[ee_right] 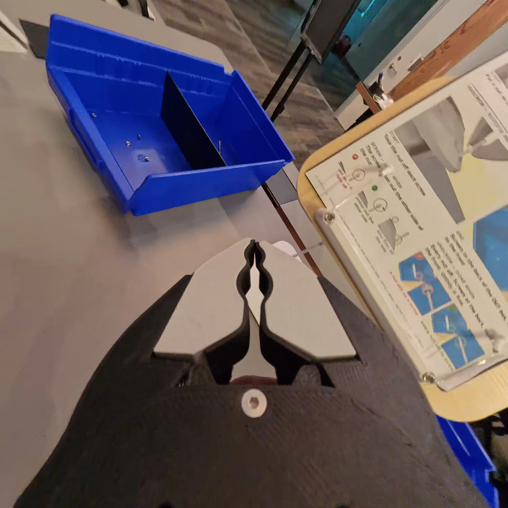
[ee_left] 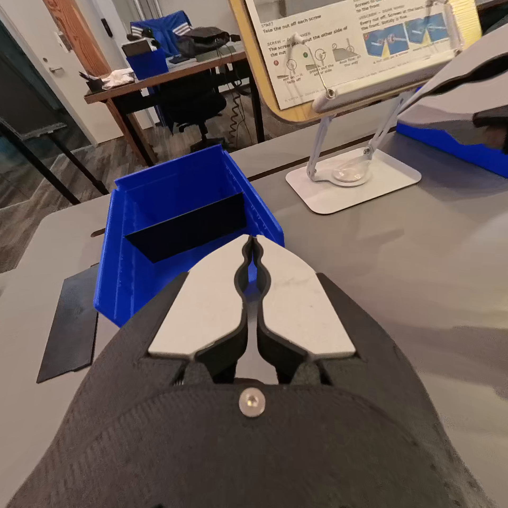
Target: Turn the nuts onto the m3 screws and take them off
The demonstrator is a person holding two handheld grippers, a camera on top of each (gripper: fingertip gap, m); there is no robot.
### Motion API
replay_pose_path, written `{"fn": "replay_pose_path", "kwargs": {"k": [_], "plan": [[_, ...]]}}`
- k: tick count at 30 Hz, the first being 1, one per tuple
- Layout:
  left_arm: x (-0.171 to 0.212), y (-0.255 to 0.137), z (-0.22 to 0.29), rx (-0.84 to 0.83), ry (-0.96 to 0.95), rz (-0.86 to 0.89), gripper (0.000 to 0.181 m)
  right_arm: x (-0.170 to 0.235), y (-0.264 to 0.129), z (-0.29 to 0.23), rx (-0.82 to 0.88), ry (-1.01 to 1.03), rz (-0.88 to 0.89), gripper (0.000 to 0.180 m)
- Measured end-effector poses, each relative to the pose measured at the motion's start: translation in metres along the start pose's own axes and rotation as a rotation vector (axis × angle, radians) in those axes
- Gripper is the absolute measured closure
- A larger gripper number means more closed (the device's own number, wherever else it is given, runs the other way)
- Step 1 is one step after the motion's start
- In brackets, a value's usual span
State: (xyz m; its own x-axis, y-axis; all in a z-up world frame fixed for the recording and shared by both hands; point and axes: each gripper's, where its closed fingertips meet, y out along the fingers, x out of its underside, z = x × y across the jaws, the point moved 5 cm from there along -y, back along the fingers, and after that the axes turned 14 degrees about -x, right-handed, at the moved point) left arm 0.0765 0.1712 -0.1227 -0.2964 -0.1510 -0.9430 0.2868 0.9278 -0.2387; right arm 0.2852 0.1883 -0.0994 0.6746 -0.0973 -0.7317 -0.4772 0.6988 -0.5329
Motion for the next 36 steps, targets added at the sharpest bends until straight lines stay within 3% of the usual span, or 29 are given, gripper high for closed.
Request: {"fn": "replay_pose_path", "kwargs": {"k": [1,10,36], "plan": [[-0.004,0.005,0.001,-0.009,0.000,0.005,0.181,-0.006,0.007,0.000,0.004,-0.015,-0.022,0.180],[-0.017,0.040,0.028,0.009,0.115,-0.055,0.181,-0.019,0.053,0.000,0.023,-0.036,-0.156,0.180],[-0.020,0.069,0.061,0.058,0.126,-0.094,0.181,-0.021,0.046,-0.012,0.033,-0.032,-0.094,0.180]]}}
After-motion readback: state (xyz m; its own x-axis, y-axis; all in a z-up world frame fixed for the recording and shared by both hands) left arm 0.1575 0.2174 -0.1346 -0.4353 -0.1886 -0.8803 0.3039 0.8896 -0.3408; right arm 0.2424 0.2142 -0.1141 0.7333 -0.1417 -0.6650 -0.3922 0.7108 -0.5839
